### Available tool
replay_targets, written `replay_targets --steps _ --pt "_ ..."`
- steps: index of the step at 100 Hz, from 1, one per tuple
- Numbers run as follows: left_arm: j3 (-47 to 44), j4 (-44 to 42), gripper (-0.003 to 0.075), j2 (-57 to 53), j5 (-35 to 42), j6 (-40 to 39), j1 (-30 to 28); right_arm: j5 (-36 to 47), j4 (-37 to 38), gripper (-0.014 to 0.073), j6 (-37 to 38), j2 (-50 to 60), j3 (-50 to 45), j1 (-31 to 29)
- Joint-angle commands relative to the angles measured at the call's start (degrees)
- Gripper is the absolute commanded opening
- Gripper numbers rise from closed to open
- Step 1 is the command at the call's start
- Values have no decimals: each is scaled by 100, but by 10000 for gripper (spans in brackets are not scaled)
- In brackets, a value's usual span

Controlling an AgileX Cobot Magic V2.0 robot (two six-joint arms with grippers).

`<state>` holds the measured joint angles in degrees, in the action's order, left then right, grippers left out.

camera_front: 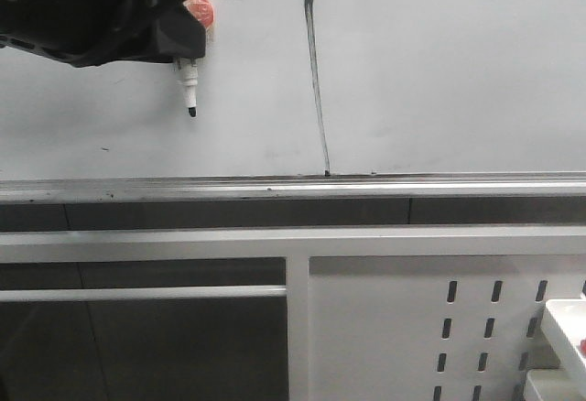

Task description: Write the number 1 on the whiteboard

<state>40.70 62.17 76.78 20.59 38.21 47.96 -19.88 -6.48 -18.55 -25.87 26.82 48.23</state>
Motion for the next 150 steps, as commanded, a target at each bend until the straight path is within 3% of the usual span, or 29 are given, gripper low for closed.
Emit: replay_targets --steps 1,36,67,79,95,115,136,143,150 --pt "296 -160 -20 -102 716 -69 -120 468 -73 -50 20 -13 160 -26" --pt "296 -454 -1 -102 515 -69 -120 468 -110 -50 20 -13 160 -26" --pt "296 -454 352 -102 637 -69 -120 489 -110 -50 20 -24 124 -26" --pt "296 -454 413 -102 786 -69 -120 489 -110 -50 20 -24 124 -26" --pt "296 -454 414 -150 583 28 -105 500 -110 -50 20 -24 124 -26" --pt "-11 -441 414 -705 -731 33 -83 500 -85 -50 20 48 124 -26" --pt "-955 -441 400 -2080 -810 33 -83 450 -13 -50 20 339 124 -26" --pt "-1253 -441 343 -2667 -985 33 -83 391 -14 -50 20 384 124 -26" --pt "-1531 -441 213 -3288 -1160 33 -83 312 -14 -50 20 395 124 -26"
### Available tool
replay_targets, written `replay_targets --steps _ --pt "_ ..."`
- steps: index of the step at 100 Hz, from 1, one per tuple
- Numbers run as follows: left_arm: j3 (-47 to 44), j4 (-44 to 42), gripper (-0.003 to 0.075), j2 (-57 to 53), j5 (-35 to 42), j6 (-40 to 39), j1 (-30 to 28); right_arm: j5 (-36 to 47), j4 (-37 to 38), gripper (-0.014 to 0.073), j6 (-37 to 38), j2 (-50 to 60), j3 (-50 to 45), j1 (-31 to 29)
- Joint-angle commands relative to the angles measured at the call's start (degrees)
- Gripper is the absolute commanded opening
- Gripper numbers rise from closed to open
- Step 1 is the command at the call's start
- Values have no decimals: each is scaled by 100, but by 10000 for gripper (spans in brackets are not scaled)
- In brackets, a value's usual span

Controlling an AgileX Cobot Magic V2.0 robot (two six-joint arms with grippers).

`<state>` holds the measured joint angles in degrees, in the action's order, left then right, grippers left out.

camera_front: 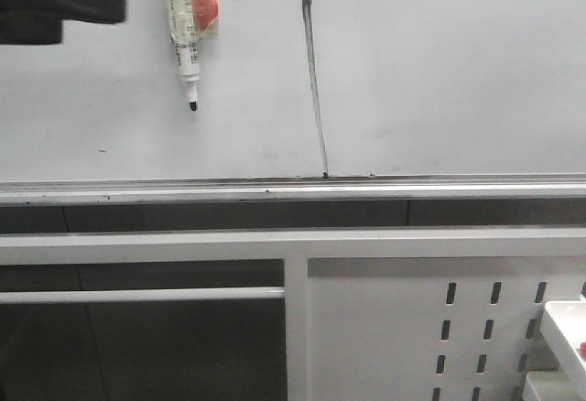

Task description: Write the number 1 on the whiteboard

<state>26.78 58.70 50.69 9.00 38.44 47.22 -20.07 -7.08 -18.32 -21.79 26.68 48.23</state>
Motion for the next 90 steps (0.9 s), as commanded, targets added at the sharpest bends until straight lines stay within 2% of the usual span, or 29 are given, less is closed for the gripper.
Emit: replay_targets --steps 1,11,39,90 --pt "-164 -93 182 -741 -19 10 -8 318 45 -50 -3 -12 137 -26" --pt "-462 -93 -23 -1502 -251 10 -8 104 45 -50 -3 -26 137 -26" --pt "-739 -64 -20 -2782 -590 10 -8 -94 45 -50 -3 -26 137 -26" --pt "-739 -64 -20 -2830 -553 10 -8 -94 45 -50 -3 -26 137 -26"
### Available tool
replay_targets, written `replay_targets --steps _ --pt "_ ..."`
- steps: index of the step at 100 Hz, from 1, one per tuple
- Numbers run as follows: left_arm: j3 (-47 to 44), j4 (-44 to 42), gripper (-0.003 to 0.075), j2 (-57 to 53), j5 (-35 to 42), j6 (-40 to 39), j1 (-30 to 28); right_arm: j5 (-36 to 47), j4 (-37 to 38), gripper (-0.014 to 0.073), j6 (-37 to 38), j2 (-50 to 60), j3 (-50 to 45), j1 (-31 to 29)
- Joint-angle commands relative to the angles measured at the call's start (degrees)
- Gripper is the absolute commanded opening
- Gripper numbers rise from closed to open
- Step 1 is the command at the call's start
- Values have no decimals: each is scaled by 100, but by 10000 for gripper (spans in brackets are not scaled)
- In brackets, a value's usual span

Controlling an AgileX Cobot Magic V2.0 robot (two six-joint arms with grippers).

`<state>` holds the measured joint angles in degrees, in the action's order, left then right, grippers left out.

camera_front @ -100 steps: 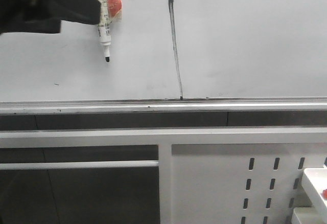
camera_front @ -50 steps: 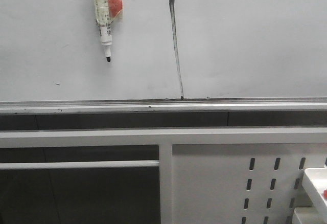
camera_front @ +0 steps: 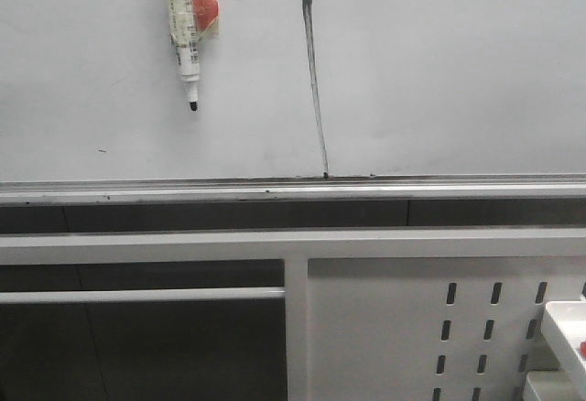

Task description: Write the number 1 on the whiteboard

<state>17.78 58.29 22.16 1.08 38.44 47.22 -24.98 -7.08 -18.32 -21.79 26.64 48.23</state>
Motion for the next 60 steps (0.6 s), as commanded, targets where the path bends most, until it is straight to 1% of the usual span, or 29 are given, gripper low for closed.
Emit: replay_targets --steps 1,7,11,16,20,25,31,36,41,46,51,60 --pt "161 -24 -20 23 239 10 -8 397 45 -50 -3 -26 141 -26" --pt "161 -100 -20 23 336 77 -8 397 45 -50 -3 -26 141 -26" --pt "73 -318 -20 23 721 245 -8 397 45 -50 -3 -26 141 -26" --pt "-22 -595 -20 13 965 293 -55 397 45 -50 -3 -26 141 -26" --pt "-126 -1031 -20 13 1148 293 -104 397 45 -50 -3 -26 141 -26" --pt "-278 -1617 -20 -13 1171 293 -235 397 45 -50 -3 -26 141 -26" --pt "-492 -2328 -20 -73 1171 293 -528 397 45 -50 -3 -26 141 -26" --pt "-697 -2666 -20 -167 1142 200 -837 397 45 -50 -3 -26 141 -26" --pt "-927 -2959 -20 -306 1076 -86 -1199 397 45 -50 -3 -26 141 -26" --pt "-1118 -3371 -20 -485 993 -551 -1588 397 45 -50 -3 -26 141 -26" --pt "-1314 -3818 -20 -726 953 -1233 -2008 397 45 -50 -3 -26 141 -26" --pt "-1684 -4675 -20 -1139 927 -2240 -2520 397 45 -50 -3 -26 141 -26"
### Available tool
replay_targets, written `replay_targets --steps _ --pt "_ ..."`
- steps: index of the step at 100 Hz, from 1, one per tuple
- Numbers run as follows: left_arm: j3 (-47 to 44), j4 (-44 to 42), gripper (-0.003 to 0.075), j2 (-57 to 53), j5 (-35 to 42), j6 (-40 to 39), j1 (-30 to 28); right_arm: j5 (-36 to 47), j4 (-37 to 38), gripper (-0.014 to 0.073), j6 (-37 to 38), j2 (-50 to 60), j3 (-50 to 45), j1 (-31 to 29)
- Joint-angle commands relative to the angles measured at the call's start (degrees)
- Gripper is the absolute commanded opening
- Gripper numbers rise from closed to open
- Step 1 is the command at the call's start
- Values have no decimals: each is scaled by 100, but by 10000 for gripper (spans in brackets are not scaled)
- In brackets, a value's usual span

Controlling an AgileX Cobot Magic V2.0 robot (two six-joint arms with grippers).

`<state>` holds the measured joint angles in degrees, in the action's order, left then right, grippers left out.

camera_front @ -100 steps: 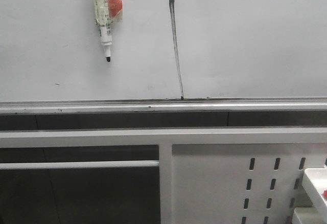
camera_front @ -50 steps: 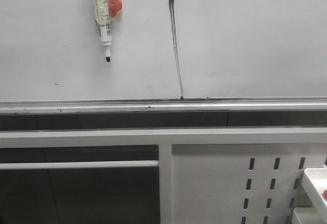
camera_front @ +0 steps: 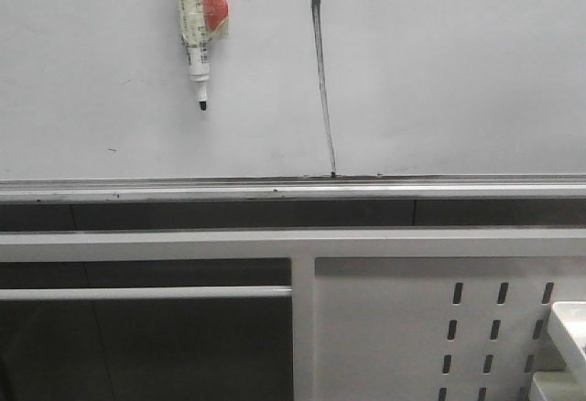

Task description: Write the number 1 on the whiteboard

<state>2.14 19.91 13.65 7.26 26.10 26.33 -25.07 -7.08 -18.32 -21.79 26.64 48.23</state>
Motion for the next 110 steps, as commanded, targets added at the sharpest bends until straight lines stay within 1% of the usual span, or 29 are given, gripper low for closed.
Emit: replay_targets --steps 1,6,10,11,12,14,29,46,54,110 --pt "-121 -901 -20 -323 294 -1084 -469 406 45 -50 -3 -26 141 -26" --pt "-339 -1279 -20 -600 216 -1661 -750 406 45 -50 -3 -26 141 -26" --pt "-450 -1417 -20 -763 122 -1923 -908 406 45 -50 -3 -26 141 -26" --pt "-451 -1418 -20 -832 -94 -1973 -965 406 45 -50 -3 -26 141 -26" --pt "-451 -1418 -20 -865 -94 -1974 -992 406 45 -50 -3 -26 141 -26" --pt "-437 -1418 -20 -965 -495 -1974 -1069 406 45 -50 -3 -26 141 -26" --pt "-438 -1168 -20 -1473 -1717 -1974 -1481 406 45 -50 -3 -26 141 -26" --pt "-438 -1021 -20 -1527 -2423 -1974 -1797 390 45 -50 -3 -26 141 -26" --pt "-438 -802 -20 -1527 -2449 -1984 -1909 390 45 -50 -3 -26 141 -26" --pt "-438 -802 -20 -1527 -2449 -1984 -1946 390 45 -50 -3 -26 141 -26"
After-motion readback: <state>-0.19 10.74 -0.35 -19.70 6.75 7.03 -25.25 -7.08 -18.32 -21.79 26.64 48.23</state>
